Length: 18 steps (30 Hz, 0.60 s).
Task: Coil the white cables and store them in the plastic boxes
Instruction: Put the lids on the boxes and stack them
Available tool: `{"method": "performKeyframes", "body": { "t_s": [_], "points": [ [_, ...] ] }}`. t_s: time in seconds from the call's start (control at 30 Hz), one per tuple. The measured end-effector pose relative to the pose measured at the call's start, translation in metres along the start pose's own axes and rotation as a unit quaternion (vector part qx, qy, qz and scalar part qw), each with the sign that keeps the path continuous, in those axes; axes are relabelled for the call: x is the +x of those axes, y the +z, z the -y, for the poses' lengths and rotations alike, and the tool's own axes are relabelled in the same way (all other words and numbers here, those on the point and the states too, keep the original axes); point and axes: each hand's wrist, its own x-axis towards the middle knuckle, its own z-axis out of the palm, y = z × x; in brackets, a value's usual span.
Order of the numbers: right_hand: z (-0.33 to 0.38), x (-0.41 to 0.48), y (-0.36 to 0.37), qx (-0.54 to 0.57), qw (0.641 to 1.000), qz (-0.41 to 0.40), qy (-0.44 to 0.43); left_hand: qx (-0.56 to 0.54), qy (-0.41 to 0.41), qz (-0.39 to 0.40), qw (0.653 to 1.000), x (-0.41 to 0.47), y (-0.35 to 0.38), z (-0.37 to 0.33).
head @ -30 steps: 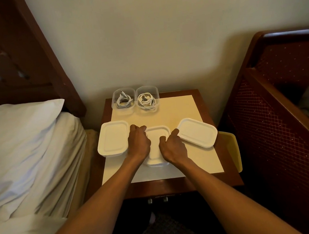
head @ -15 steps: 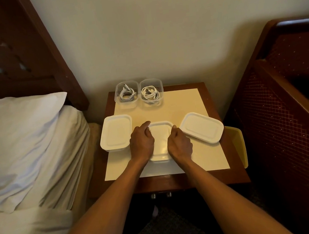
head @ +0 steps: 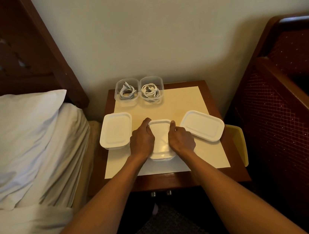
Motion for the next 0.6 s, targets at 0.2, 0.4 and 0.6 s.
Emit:
{"method": "performKeyframes", "body": {
  "t_s": [0.2,0.4,0.6],
  "points": [
    [-0.001,-0.001,0.002,-0.007,0.999,-0.031,-0.006,-0.029,-0.104,0.012,0.994,-0.01,-0.002,-0.011],
    [-0.005,0.004,0.01,0.033,0.998,-0.052,-0.01,-0.039,-0.101,-0.029,0.994,-0.012,0.005,-0.001],
    [-0.005,0.008,0.009,0.036,0.998,-0.053,-0.013,-0.021,-0.1,-0.022,0.994,-0.008,0.0,-0.004]
  ]
}}
